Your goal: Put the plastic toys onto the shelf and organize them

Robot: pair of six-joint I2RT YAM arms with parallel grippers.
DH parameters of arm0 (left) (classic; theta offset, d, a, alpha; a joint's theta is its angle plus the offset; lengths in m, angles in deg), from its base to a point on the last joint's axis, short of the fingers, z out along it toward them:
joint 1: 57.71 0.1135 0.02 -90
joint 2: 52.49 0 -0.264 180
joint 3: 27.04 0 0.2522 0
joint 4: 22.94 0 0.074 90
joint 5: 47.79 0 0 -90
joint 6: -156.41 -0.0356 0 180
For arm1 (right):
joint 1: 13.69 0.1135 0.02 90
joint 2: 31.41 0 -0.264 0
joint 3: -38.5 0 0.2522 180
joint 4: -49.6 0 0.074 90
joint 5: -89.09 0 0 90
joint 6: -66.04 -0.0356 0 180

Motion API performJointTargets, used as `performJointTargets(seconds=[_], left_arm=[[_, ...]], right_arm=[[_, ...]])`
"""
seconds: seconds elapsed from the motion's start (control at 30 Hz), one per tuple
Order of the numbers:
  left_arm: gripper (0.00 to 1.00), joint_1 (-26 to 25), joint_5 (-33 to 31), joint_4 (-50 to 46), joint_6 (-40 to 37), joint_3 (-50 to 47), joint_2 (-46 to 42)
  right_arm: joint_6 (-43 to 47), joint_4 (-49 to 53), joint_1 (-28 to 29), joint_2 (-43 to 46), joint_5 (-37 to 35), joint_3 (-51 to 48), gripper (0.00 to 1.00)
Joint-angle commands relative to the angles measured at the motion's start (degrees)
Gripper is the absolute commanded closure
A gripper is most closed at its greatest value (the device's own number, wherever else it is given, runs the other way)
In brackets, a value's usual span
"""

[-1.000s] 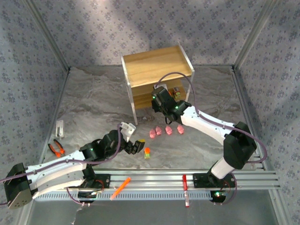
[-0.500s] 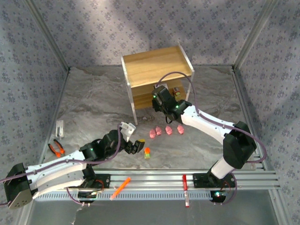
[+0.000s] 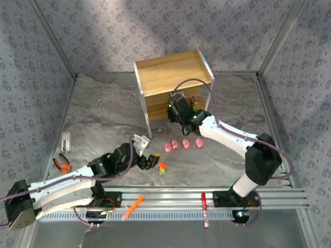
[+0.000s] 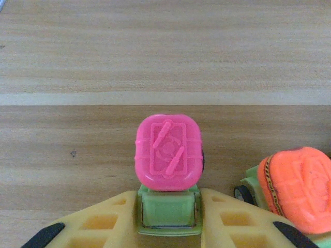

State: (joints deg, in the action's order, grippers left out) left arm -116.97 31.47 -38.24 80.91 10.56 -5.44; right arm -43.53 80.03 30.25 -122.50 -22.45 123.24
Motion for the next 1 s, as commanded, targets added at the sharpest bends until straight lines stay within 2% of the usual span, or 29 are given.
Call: performJointTargets(seconds=[0.0,0.37,0.97], left_arm=[[0.14,0.5,0.5,-0.3,0.3,0.1,0.2],[0.14,0.5,0.6,-0.2,0.3,0.1,0.3],[0.14,0.6,0.5,-0.3,0.4,0.2,0.4]], right_arm=[[0.7,0.8,-0.3,-0.8,0.7,1.9,0.68],[0.6,0.6,0.0,-0.2,0.4,1.6,0.61],[0.9,1.0,0.2,0.8,-0.3,2.0,0.56]])
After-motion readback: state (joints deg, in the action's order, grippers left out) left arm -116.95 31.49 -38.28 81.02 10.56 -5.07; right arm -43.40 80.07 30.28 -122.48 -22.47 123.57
